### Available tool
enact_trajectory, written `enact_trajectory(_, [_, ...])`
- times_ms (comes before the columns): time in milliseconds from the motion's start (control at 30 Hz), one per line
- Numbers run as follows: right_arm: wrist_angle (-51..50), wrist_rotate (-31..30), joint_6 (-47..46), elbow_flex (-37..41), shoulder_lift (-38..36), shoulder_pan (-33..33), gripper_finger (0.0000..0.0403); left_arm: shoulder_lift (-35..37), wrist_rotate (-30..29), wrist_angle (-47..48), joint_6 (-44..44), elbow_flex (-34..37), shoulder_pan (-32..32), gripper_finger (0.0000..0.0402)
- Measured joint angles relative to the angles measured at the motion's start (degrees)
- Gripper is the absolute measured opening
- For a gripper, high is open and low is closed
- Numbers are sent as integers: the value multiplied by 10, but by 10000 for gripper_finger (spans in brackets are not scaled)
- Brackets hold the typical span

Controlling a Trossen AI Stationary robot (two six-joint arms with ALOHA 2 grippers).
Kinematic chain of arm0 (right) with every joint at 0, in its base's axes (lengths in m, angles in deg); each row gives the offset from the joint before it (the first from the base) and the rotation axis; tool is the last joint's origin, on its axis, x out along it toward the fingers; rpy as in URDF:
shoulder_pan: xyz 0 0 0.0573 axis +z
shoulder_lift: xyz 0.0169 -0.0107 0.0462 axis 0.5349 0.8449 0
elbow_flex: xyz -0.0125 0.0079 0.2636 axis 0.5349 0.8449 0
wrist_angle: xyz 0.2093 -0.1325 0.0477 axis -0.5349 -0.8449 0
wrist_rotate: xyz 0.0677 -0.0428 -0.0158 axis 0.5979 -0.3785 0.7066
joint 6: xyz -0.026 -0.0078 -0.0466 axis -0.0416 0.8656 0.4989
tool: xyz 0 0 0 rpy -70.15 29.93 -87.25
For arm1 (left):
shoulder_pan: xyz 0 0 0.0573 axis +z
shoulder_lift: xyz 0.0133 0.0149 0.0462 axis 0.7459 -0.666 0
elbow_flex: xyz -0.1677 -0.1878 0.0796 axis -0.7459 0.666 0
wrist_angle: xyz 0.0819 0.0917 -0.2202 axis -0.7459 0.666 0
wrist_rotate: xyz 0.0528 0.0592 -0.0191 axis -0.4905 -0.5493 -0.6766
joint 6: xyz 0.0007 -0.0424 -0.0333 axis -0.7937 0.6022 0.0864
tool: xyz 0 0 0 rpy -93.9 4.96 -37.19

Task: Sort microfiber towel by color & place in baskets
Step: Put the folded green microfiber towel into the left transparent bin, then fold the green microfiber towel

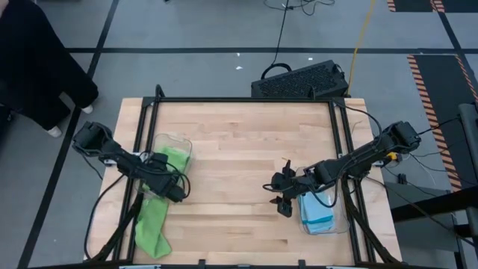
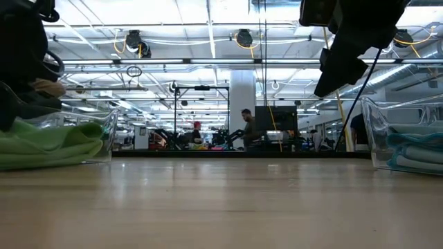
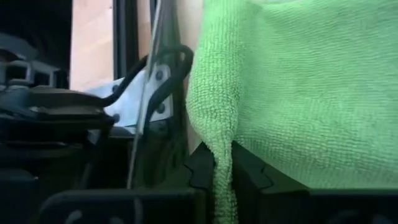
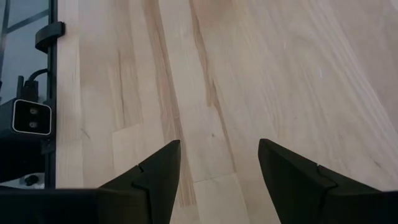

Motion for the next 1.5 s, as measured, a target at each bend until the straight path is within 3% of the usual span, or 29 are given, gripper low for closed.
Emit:
enact_trajectory(133, [1,0,-2,0,0,0,208,1,20,-7,-21,-2,17,70])
enact_trajectory(333, [1,-3,-13,0,0,0,208,39,95,7,-76,-21,56,174])
enact_trajectory(467, [1,-27,-15,0,0,0,208,77,113,15,-130,-77,62,242])
enact_trajectory(600, [3,-29,-14,0,0,0,208,93,158,16,-111,-163,39,280])
enact_trajectory(800, [2,-26,-13,0,0,3,208,77,218,-68,-31,-286,-52,279])
enact_trajectory(967, [0,-11,3,0,0,10,208,46,275,-125,34,-316,-153,264])
enact_trajectory(1100, [0,-10,27,0,0,16,208,36,337,-100,84,-291,-227,258])
enact_trajectory(1267, [0,-11,47,0,0,16,208,36,282,-109,152,-232,-274,258])
enact_trajectory(1500, [0,-10,35,0,0,16,208,36,276,-170,136,-128,-276,257])
